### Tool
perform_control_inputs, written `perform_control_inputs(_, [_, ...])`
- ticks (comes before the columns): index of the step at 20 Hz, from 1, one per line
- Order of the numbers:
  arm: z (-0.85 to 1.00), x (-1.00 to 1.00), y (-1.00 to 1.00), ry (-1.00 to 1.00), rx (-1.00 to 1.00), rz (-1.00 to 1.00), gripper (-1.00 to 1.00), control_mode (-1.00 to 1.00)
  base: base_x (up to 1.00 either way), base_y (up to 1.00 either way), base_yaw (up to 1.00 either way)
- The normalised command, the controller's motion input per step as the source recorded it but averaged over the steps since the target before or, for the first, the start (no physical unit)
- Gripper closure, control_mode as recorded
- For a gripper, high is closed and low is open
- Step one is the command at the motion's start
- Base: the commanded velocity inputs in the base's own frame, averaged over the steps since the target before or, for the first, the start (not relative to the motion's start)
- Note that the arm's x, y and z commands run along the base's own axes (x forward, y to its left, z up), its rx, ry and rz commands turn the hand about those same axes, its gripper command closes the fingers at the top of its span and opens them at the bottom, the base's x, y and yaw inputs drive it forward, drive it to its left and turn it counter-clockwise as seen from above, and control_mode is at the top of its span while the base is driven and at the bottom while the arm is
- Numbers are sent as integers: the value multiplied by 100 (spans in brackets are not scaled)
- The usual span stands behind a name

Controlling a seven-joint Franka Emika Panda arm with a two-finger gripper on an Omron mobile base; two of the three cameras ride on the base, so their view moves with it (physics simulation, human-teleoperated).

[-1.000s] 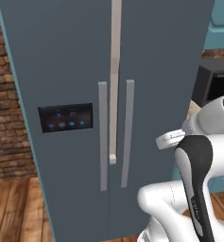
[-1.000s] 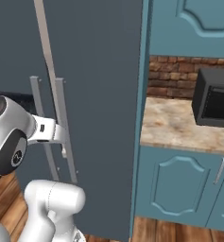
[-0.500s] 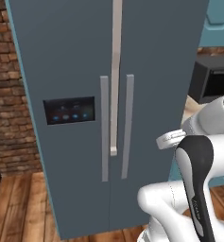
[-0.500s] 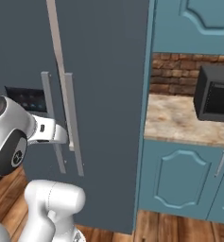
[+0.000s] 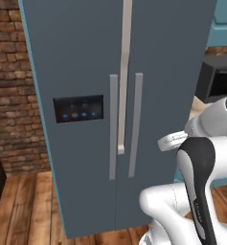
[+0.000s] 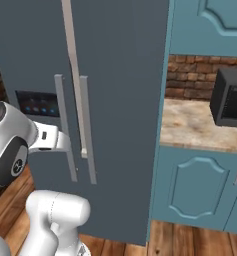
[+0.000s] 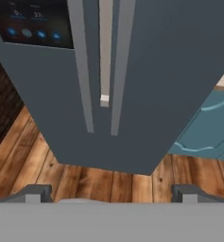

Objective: Retrieve the orange and tangerine from the fridge and place them into the bowl on the dining table.

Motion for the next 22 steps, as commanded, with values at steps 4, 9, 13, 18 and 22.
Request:
perform_control_inputs(4, [0,0,0,0,0,0,-100,100,-40,5,0])
perform_control_inputs(9, [0,0,0,0,0,0,-100,100,-45,8,0])
perform_control_inputs(13, [0,0,0,0,0,0,-100,100,-30,14,0])
perform_control_inputs(18, [0,3,0,-3,0,0,-100,-100,-1,7,0])
perform_control_inputs(22, [0,29,0,-11,0,0,-100,-100,0,0,0])
